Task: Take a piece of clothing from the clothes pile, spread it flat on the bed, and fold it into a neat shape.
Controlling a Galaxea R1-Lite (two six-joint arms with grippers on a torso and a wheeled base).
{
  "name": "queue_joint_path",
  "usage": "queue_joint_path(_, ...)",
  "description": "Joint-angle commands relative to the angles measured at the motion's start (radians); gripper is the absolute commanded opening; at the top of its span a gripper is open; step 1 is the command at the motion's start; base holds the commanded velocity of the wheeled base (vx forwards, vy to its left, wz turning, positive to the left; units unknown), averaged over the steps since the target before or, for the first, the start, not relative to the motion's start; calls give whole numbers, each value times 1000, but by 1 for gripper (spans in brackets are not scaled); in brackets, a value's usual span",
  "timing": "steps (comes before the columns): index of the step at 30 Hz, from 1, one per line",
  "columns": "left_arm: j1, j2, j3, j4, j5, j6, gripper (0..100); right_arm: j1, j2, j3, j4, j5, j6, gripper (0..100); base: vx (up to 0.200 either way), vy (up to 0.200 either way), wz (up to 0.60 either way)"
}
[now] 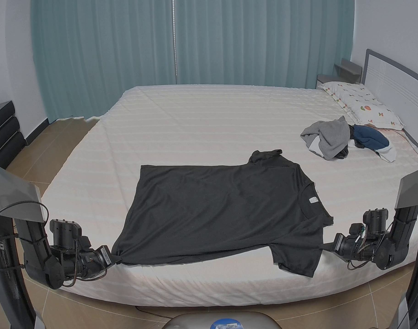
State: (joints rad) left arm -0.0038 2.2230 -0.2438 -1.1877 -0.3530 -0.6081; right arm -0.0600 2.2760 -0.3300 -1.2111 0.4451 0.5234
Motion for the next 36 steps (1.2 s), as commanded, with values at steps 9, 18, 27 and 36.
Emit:
queue_joint_path(9,-7,-9,20,-1,3,34,0,-52,-122,140,5,14,-33,0,0,0,0)
queue_joint_path(18,-2,-39,40,2,19,96,0,-63,-171,238,7,12,-66,0,0,0,0)
queue_joint_path(27,-4,-32,55,2,58,139,0,-69,-200,309,-1,7,-83,0,0,0,0)
queue_joint_path(36,-13,-39,92,0,60,176,0,-101,-254,330,45,3,-117,0,0,0,0)
